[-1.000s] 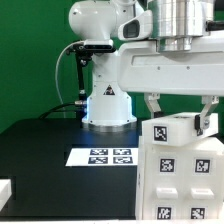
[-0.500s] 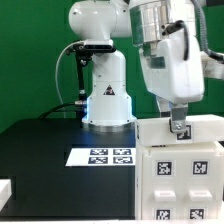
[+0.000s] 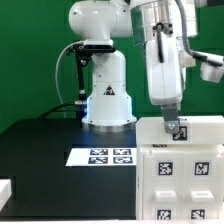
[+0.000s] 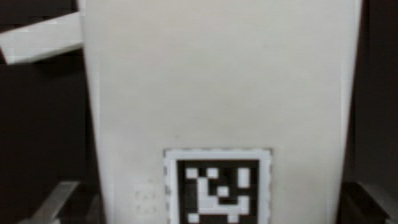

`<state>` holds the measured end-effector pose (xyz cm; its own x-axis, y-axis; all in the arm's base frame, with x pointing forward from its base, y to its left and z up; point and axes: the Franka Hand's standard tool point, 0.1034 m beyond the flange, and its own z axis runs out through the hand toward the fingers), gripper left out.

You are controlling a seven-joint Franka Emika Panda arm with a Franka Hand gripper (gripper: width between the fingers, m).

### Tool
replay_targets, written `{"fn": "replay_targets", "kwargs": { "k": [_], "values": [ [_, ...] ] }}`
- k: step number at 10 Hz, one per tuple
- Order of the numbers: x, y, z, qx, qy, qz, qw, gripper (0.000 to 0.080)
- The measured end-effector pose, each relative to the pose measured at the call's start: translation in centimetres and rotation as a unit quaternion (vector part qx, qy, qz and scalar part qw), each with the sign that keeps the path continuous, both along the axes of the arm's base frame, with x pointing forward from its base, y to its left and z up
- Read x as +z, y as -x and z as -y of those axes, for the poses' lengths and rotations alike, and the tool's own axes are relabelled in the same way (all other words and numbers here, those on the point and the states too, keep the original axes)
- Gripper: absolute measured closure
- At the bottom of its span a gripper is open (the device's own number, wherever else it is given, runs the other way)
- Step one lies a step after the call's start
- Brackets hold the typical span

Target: Assemble cabinet

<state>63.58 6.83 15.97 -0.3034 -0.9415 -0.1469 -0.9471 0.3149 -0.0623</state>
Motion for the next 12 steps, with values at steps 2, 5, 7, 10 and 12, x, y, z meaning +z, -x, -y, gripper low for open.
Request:
{"fn": "replay_targets", "kwargs": {
  "k": [2,5,7,10,12],
  "values": [
    [0.1,-0.3,-0.2,-0.131,-0.039,0.001,0.991,0.0242],
    [0.0,-0.3,-0.2,-0.109,-0.036,0.005,0.993,0.0163],
    [0.7,-0.2,-0.5,-0.033,-0.032,0.012,0.999,0.0036],
    [3.4,-0.5,-1.9,0.128,-0.03,0.038,0.991,0.0002],
    [3.6,-0.7,-2.1,0.252,-0.017,0.054,0.966,0.0003]
  ]
}}
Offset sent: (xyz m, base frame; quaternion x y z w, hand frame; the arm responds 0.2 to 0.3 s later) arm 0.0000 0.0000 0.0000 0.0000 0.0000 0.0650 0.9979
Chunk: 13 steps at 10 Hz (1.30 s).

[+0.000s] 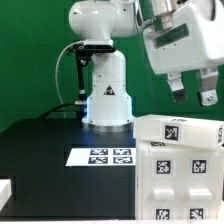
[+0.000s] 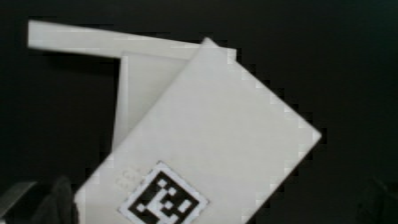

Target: Assemble cabinet

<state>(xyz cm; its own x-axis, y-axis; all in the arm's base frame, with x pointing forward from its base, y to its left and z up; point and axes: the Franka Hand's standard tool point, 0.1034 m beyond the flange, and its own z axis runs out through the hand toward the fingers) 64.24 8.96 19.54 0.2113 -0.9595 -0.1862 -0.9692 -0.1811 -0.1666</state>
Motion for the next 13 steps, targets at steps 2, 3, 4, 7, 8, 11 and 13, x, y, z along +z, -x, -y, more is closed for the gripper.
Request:
{"fn": "replay_targets", "kwargs": {
  "k": [2,3,4,7,8,11,13],
  "values": [
    [0.0,0.0,0.0,0.078,0.01,0.017,0.997,0.0003],
    [0.0,0.2,0.0,0.175,0.034,0.027,0.984,0.0003],
    [0.2,-0.1,-0.2,0.271,0.053,0.042,0.96,0.0003],
    [-0.1,-0.2,0.0,0.428,0.079,0.085,0.896,0.0003],
    [-0.2,-0.1,0.1,0.445,0.082,0.084,0.888,0.0003],
    [-0.4,0.0,0.9,0.643,0.134,0.09,0.748,0.0003],
    [-1.0,0.4,0.7,0.753,0.144,0.071,0.639,0.0003]
  ]
}}
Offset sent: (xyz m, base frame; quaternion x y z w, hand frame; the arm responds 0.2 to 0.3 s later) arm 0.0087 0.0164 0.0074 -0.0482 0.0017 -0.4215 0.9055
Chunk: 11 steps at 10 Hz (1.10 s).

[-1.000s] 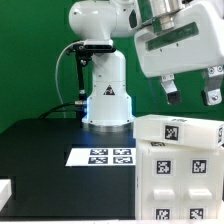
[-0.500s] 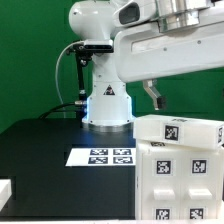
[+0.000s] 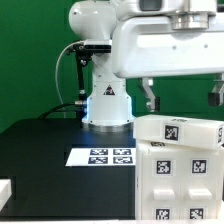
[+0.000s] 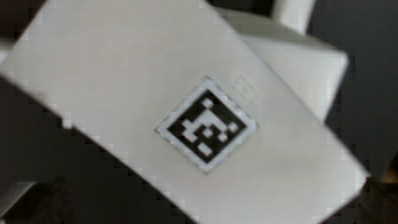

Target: Assemble cabinet

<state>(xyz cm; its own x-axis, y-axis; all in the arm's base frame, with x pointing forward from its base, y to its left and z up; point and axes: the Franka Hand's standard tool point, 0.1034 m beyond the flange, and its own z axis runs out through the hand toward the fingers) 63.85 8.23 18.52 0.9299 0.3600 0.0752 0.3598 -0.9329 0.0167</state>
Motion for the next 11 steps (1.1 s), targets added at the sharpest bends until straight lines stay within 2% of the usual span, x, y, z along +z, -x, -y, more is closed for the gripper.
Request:
{"fn": "replay_targets", "kwargs": {
  "k": [5,6,11],
  "values": [
    [-0.4,0.2,0.8,0.142,0.018,-0.009,0.99,0.0003],
    [-1.1,1.0,0.3,0.132,0.015,-0.038,0.99,0.0003],
    [-1.7,0.6,0.2,0.129,0.018,-0.026,0.991,0.0003]
  ]
}}
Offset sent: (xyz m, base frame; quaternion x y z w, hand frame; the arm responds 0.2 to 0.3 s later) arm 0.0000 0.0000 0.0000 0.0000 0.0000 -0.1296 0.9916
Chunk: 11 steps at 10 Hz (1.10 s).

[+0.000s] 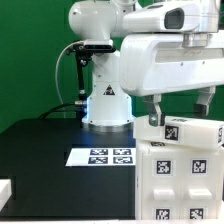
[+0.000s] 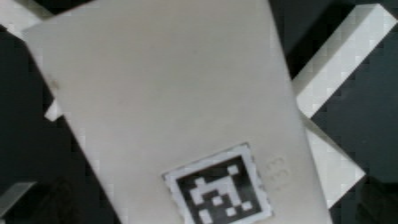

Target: Assemble cabinet

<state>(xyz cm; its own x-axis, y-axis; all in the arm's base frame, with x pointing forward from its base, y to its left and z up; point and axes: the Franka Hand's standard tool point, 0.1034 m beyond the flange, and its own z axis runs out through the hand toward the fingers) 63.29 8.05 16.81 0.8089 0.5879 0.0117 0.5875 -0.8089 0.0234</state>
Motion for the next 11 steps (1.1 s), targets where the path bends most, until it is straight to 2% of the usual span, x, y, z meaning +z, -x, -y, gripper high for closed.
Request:
{"fn": "replay_targets", "kwargs": {
  "k": [3,5,6,9,11],
  "values": [
    [-0.68,0.09,0.16,-0.025,0.001,-0.003,1.0,0.0003],
    [-0.69,0.07,0.29,-0.034,0.001,-0.003,0.999,0.003],
    [-0.7,0.07,0.29,-0.049,0.0,-0.002,0.999,0.0205],
    [-0.71,0.08,0.28,-0.161,-0.002,-0.001,0.987,0.0245],
    [-0.8,0.1,0.31,-0.278,-0.014,0.027,0.96,0.0245]
  ]
}}
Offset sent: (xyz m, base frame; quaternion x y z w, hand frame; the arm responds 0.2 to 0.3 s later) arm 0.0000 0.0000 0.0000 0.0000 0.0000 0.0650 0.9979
